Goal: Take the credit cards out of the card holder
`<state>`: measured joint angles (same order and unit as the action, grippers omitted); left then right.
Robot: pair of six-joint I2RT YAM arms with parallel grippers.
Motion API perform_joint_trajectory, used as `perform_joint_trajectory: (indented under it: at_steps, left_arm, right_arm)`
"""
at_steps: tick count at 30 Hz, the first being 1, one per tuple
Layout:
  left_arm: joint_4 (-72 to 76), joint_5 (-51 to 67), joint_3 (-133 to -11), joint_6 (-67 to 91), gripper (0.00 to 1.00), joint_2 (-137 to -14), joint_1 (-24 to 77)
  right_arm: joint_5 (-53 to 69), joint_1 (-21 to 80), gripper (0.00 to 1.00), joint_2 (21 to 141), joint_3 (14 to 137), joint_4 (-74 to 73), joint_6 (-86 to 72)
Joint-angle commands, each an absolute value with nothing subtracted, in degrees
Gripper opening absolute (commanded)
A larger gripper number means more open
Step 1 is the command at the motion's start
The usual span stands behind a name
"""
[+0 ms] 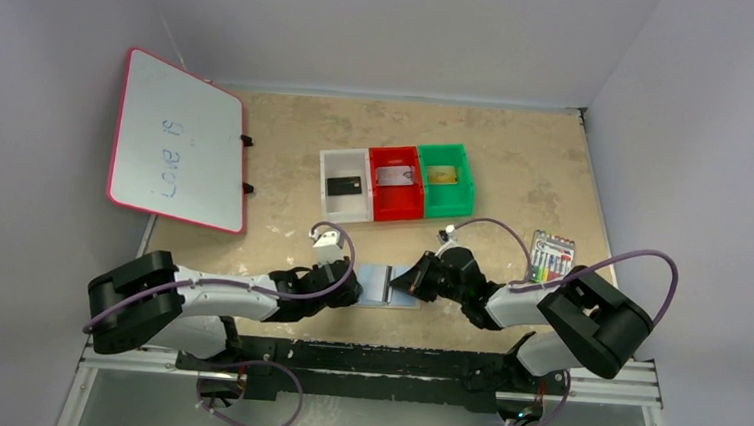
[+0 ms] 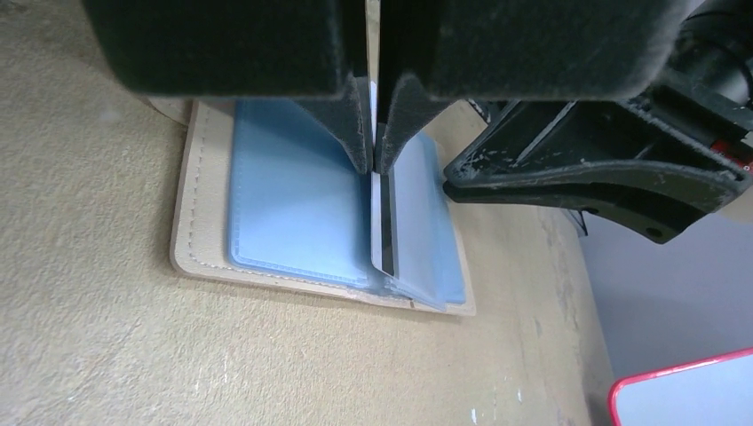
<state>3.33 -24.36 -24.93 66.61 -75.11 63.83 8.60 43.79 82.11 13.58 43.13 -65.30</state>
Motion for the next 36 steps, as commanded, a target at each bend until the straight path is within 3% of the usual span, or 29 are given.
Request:
perform_joint_trajectory:
  at_steps: [1, 7, 14, 24, 36]
  left_arm:
    - [-0.25, -25.35, -27.33, 65.10, 0.24, -71.50, 64.55]
    - [-2.30, -27.31, -31.48, 63.06, 0.37, -68.54, 64.60]
    - [1.97, -27.59, -32.76, 63.04, 0.43, -70.95, 64.60]
    - [5.15, -24.23, -32.08, 65.28, 0.38, -80.57, 65.03]
    - [2.21, -26.02, -29.93, 66.23, 0.33, -80.34, 65.30]
  right_arm:
    - [8.79, 43.42, 0.00, 82.71, 15.20, 42.02, -62.84]
    - [9.26, 43.42, 0.00, 83.87, 15.50, 42.66, -62.53]
    - [9.16, 43.40, 0.00, 83.96, 15.21, 43.07, -62.71]
    - [7.11, 43.42, 0.00, 80.38, 14.49, 40.30, -63.16]
    - [4.12, 42.72, 0.00, 74.49, 13.51, 35.24, -63.67]
